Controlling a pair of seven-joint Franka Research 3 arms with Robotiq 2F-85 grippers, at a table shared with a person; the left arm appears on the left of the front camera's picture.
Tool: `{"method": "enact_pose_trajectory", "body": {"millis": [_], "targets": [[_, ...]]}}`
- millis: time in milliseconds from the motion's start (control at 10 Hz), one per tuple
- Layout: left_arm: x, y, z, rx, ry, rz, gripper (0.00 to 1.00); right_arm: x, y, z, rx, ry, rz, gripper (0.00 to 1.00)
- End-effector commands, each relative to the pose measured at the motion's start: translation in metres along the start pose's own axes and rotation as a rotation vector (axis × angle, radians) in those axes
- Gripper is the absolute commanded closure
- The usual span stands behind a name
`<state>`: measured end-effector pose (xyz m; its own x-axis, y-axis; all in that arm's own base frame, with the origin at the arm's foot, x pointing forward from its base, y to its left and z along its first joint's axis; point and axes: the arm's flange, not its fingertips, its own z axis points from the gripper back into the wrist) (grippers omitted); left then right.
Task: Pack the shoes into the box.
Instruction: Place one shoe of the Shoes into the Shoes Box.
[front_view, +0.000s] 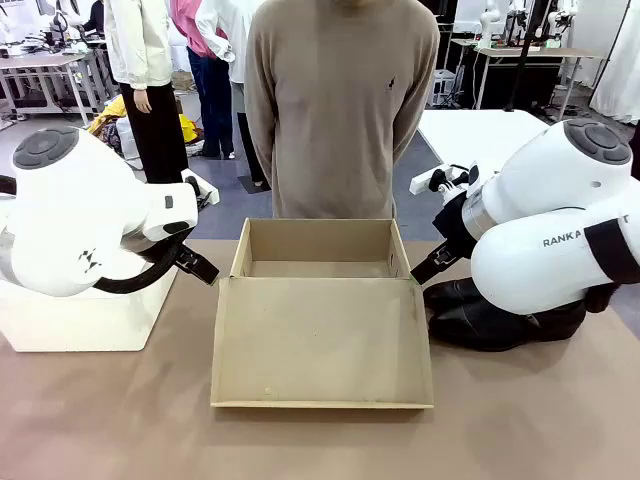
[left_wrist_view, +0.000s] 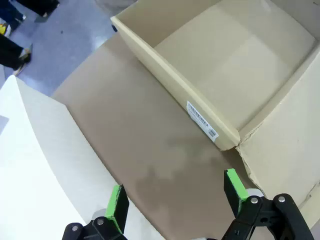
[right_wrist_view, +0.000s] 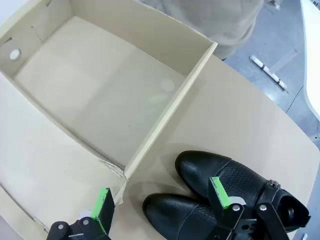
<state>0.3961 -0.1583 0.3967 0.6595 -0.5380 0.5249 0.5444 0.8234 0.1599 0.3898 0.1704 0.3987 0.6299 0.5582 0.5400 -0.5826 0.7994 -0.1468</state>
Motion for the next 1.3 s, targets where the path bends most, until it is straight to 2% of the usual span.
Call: {"method": "enact_pose_trajectory", "body": {"millis": [0,900,1200], "targets": [[0.000,0.002,0.000,0.003,-0.007,0.000,0.00,0.000,-0.001,-0.001,-0.003,-0.009,-0.003,0.00],[0.000,0.000,0.000,0.000,0.000,0.000,0.00,0.000,0.000,0.000,0.000,0.000,0.000,0.00],[0.021,0.004,0.054,0.043,-0.034,-0.048,0.00,0.010,-0.011,0.043,0.059,-0.033,-0.025,0.00]]}}
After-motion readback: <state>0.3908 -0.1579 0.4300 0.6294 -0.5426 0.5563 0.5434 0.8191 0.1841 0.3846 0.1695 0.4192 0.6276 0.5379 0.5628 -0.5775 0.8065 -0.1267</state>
